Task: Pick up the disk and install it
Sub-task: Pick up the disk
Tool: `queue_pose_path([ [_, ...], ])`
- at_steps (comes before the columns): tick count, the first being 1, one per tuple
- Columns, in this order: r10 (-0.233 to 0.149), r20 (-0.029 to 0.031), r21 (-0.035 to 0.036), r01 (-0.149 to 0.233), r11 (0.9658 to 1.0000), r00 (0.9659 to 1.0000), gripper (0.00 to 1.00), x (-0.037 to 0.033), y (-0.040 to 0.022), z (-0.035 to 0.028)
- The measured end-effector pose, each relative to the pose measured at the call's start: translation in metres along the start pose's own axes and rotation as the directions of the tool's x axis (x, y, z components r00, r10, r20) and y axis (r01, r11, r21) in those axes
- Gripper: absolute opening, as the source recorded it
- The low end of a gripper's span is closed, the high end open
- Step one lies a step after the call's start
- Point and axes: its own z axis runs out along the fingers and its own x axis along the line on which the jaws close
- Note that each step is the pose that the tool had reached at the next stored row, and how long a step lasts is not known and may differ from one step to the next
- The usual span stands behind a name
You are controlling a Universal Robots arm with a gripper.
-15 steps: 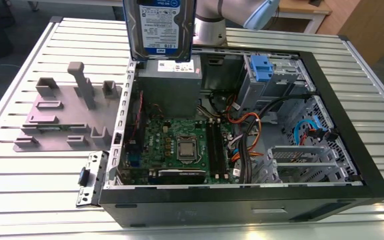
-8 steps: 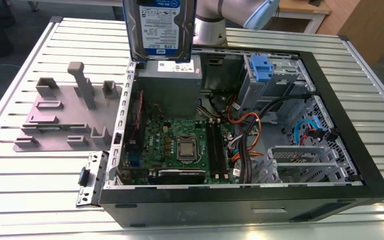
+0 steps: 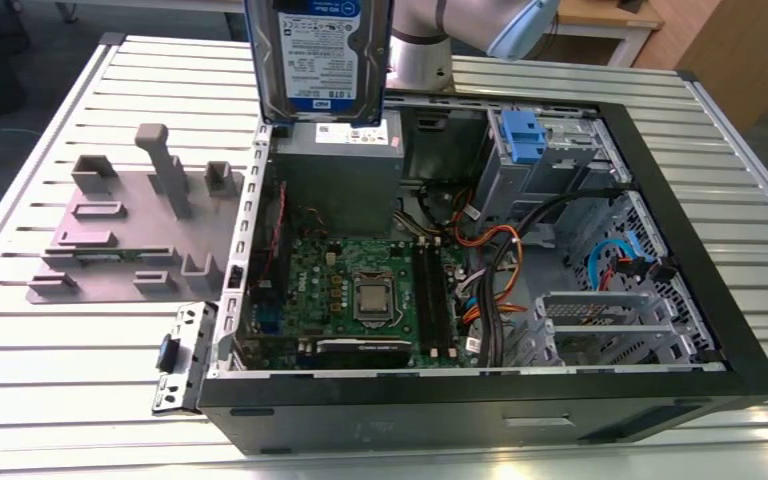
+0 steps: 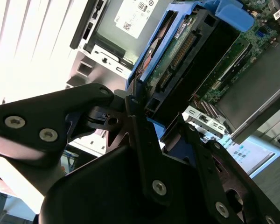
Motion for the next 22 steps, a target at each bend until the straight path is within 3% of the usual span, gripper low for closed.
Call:
queue_pose_path([
  [22, 0.000, 0.0000, 0.0001, 0.000, 1.0000, 1.0000, 0.36, 0.0050, 0.0001, -0.0002],
])
